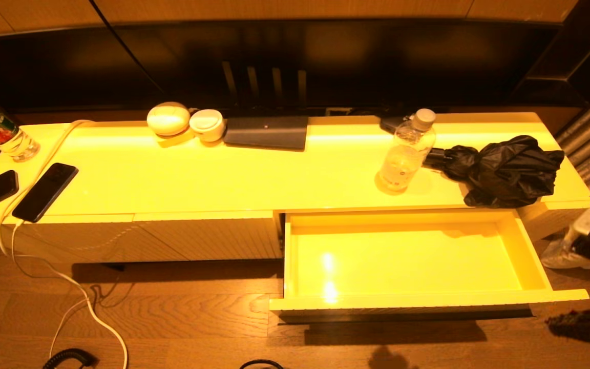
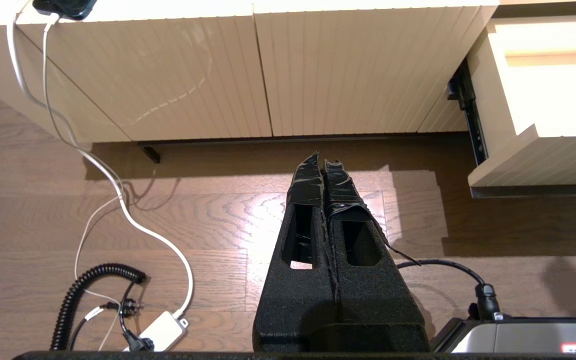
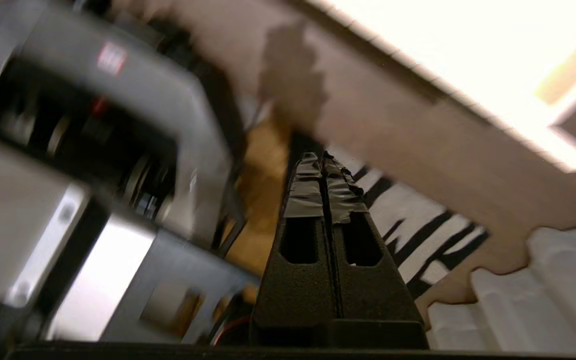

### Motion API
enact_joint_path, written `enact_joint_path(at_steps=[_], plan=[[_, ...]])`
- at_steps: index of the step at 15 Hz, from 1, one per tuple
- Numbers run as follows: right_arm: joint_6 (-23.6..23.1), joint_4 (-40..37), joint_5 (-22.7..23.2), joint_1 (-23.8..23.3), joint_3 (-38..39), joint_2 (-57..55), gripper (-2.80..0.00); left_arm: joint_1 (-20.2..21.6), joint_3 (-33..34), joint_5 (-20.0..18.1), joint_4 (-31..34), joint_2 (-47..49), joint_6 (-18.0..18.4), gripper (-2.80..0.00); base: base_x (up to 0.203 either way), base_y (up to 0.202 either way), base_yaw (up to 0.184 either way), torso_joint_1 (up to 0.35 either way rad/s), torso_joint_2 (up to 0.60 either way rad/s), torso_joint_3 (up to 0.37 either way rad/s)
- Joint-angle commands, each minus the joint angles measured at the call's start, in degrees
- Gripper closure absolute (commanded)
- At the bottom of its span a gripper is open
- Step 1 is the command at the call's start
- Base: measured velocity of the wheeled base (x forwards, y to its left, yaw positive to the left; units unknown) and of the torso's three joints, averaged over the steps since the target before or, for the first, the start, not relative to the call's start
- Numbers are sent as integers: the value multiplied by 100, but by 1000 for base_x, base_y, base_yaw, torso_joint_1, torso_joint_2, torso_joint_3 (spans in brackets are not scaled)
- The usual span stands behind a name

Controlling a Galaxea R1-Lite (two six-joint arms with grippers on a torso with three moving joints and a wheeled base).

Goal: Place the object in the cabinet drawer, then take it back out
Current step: Close the drawer

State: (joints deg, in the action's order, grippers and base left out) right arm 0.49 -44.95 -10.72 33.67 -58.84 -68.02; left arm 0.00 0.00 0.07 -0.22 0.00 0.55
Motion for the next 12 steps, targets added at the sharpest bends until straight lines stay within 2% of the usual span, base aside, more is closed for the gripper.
enact_joint_path(at_steps=[1,2,7,9,12], plan=[[61,-28,286,597,472,-119,0,0,9,1,4,0,-2,0,0,0,0,0,0,0],[58,-11,479,779,635,-229,0,0,9,1,-4,0,-2,0,0,0,0,0,0,0],[-3,78,892,834,1062,-931,0,0,9,1,-4,0,-2,0,0,0,0,0,0,0],[-10,396,1161,935,1258,-1070,0,0,9,1,-4,0,-2,0,0,0,0,0,0,0],[-8,915,1235,1081,1544,-1435,0,0,9,1,-4,0,-2,0,0,0,0,0,0,0]])
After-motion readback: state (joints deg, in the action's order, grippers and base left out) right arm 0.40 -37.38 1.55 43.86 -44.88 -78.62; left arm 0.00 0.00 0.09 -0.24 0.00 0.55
